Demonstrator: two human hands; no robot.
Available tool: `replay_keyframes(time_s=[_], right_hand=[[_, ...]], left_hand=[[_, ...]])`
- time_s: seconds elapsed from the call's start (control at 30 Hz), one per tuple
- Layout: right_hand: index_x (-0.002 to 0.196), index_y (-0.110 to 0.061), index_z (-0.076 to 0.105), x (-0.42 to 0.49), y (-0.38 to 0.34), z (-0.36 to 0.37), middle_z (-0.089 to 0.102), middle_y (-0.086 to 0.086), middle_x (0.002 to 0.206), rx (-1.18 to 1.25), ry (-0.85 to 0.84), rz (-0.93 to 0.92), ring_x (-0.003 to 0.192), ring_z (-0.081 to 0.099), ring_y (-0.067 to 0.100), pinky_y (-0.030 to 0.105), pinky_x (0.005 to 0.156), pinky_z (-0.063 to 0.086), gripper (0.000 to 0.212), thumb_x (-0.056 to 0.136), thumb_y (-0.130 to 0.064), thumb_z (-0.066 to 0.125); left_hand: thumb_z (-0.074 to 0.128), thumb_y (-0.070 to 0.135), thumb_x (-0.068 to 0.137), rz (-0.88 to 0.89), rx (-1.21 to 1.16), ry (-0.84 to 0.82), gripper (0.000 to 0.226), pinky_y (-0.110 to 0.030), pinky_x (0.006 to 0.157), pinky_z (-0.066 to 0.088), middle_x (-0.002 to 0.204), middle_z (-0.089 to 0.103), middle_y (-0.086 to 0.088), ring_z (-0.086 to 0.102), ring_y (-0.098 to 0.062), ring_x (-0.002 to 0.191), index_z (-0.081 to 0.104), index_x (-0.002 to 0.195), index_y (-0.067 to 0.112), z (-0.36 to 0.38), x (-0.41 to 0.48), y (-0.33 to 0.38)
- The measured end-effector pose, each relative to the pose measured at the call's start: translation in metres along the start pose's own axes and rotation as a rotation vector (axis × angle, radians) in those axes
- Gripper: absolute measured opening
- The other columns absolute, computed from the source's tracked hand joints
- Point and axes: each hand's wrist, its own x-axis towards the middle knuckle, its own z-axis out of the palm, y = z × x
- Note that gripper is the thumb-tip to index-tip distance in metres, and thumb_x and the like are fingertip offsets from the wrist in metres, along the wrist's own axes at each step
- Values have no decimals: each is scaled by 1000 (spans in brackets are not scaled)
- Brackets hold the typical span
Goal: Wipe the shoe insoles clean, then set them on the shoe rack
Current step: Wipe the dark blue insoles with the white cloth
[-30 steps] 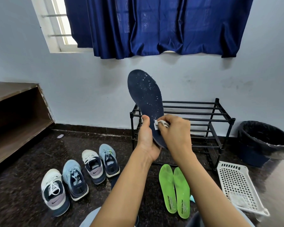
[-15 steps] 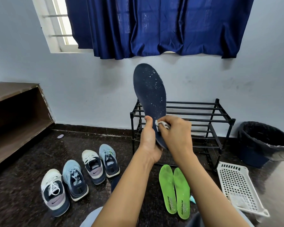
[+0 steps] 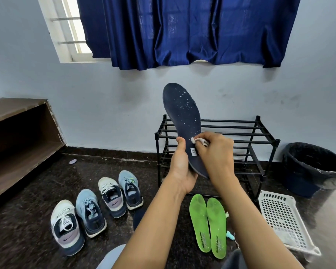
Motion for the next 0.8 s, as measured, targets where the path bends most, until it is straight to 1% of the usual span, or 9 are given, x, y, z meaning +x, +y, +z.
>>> replay_keyframes(time_s=[0.1, 0.17, 0.3, 0.33, 0.43, 0.5, 0.57, 0.67, 0.8], right_hand=[[88, -13, 75, -12, -11, 4, 73, 4, 80, 1, -59, -72, 74, 65, 21, 21, 68, 40, 12, 80, -10, 66], [87, -14, 75, -15, -13, 5, 73, 3, 80, 33, -105, -108, 74, 65, 19, 20, 68, 40, 13, 79, -10, 67], [89, -15, 74, 0, 0, 0, 72, 6, 82, -6, -36, 17, 79, 64, 25, 27, 72, 42, 13, 81, -12, 64], [89, -15, 74, -2, -2, 0, 72, 6, 82, -18, -34, 11, 79, 64, 25, 26, 71, 41, 13, 81, -11, 64], [86, -17, 76, -19, -16, 3, 73, 2, 78, 54, -110, -76, 71, 64, 16, 11, 63, 37, 16, 77, -8, 66], [83, -18, 76, -20, -16, 2, 72, 0, 75, 93, -139, -95, 68, 62, 13, 7, 62, 36, 16, 75, -7, 67], [85, -18, 75, -10, -7, 0, 72, 1, 76, 80, -125, -34, 71, 63, 14, 11, 62, 39, 14, 78, -9, 66], [87, -16, 74, -6, -2, -2, 72, 4, 78, 47, -50, 44, 75, 64, 21, 25, 69, 44, 13, 80, -11, 65], [87, -17, 75, -22, -15, 3, 73, 0, 79, 85, -113, -62, 72, 64, 14, 14, 65, 39, 15, 79, -9, 66]], left_hand=[[32, 63, 96, 3, -12, 11, 60, -33, 75, 51, 81, 73, -3, 68, -19, 81, 71, 87, 18, -4, 1, 3], [33, 64, 96, 7, -14, 25, 61, -33, 75, 51, 77, 73, -3, 68, -20, 79, 70, 82, 18, -6, 1, 5], [28, 61, 98, 9, 19, 6, 60, -37, 86, 51, 90, 74, -4, 68, -21, 92, 70, 97, 17, -2, 1, 1], [29, 62, 98, 6, 16, 8, 61, -36, 84, 52, 90, 74, -4, 68, -21, 92, 70, 97, 17, -2, 1, 1], [30, 66, 95, 12, 15, 28, 63, -30, 70, 53, 80, 72, -3, 69, -18, 79, 69, 86, 17, -8, 3, 6], [30, 66, 95, 8, 17, 32, 64, -31, 70, 53, 77, 71, -4, 68, -19, 77, 68, 84, 17, -9, 2, 7], [30, 63, 97, 0, 17, 23, 62, -34, 75, 53, 79, 73, -5, 68, -21, 80, 69, 87, 16, -6, 1, 4], [28, 60, 98, 6, 28, -1, 61, -34, 79, 52, 85, 74, -4, 68, -20, 86, 70, 94, 17, -4, 1, -1], [31, 65, 96, 18, 8, 18, 62, -32, 71, 53, 77, 72, -4, 69, -19, 77, 70, 85, 17, -9, 2, 5]])
